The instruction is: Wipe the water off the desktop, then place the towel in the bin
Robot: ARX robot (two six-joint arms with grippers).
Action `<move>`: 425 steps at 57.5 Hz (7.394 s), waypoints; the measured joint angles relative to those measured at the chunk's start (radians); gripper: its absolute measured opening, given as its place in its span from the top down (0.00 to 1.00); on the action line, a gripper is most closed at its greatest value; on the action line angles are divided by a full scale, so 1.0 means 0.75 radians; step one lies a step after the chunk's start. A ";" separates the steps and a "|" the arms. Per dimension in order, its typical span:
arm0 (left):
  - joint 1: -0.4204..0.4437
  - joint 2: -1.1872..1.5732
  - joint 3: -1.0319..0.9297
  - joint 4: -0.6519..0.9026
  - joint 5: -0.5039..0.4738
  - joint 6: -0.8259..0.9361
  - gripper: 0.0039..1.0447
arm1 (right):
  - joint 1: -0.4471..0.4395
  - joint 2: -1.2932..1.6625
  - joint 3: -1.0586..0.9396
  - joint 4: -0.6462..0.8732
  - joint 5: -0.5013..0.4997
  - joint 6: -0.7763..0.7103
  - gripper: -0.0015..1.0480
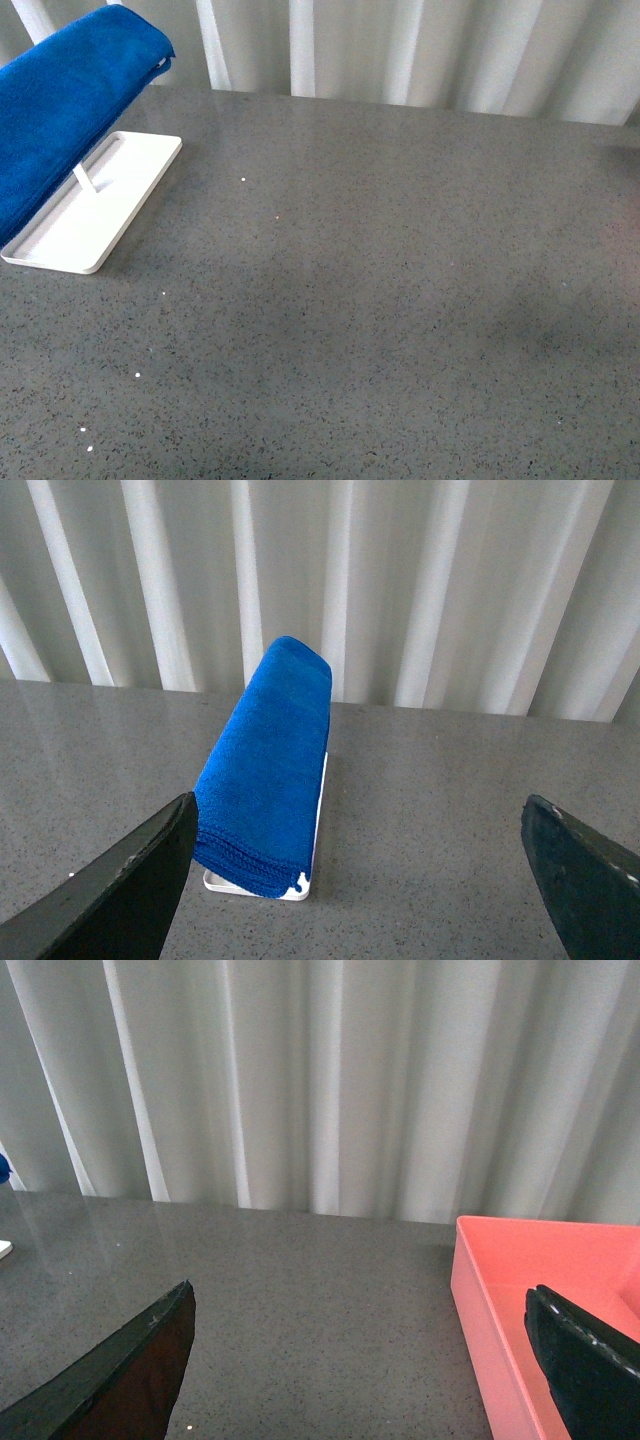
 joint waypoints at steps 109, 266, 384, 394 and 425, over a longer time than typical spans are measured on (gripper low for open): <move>-0.406 2.098 1.022 0.511 -0.267 -0.033 0.06 | 0.000 0.000 0.000 0.000 0.002 0.001 0.07; -0.087 3.045 2.179 -0.006 -0.562 0.375 0.59 | 0.000 0.000 0.000 0.000 0.002 0.001 0.07; -0.764 2.747 1.449 1.391 0.426 -0.786 0.95 | 0.000 0.000 0.000 0.000 0.002 0.001 0.07; -0.802 2.802 1.449 1.484 0.453 -0.867 0.95 | -0.065 0.066 0.052 -0.141 -0.213 -0.013 0.07; -0.831 2.824 1.467 1.458 0.407 -0.896 0.95 | -0.354 1.138 0.526 0.055 -0.840 -0.326 0.07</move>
